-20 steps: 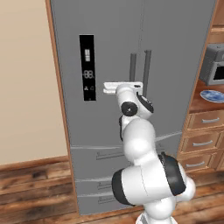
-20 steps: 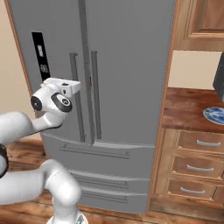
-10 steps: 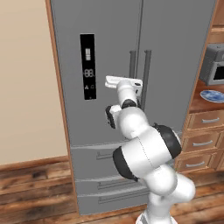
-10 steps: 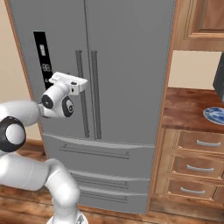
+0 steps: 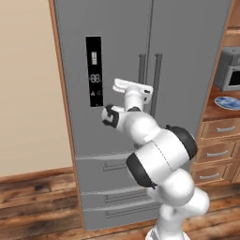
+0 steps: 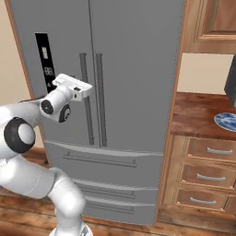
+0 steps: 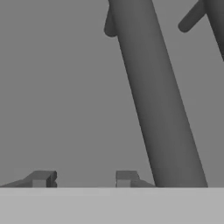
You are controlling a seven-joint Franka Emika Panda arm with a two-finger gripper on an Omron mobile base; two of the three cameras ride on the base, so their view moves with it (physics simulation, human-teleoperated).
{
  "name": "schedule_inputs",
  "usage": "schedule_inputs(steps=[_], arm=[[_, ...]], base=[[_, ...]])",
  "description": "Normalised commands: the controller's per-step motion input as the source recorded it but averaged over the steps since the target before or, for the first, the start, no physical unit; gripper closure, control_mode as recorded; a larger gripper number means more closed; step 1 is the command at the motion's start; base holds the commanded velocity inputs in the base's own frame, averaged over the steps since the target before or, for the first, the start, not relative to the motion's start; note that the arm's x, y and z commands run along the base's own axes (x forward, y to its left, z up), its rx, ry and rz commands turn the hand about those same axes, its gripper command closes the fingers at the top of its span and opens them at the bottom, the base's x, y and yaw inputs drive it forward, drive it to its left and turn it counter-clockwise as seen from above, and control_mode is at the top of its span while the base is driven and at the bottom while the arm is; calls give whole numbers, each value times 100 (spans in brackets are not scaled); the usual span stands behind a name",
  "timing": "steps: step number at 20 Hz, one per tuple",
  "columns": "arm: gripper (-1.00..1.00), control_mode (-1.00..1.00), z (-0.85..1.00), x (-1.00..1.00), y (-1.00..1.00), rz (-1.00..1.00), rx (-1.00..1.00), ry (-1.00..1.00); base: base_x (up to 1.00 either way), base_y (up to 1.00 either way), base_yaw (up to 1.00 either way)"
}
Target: Place the steak on the counter behind the older steak on the same shelf of the fridge to maintain FIFO order. Close the fridge door when finished.
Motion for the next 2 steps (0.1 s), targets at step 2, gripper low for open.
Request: schedule_inputs(steps=[2], arm=[[-100,-100,5,9,-17,0,4,2]], base=[[0,0,0]])
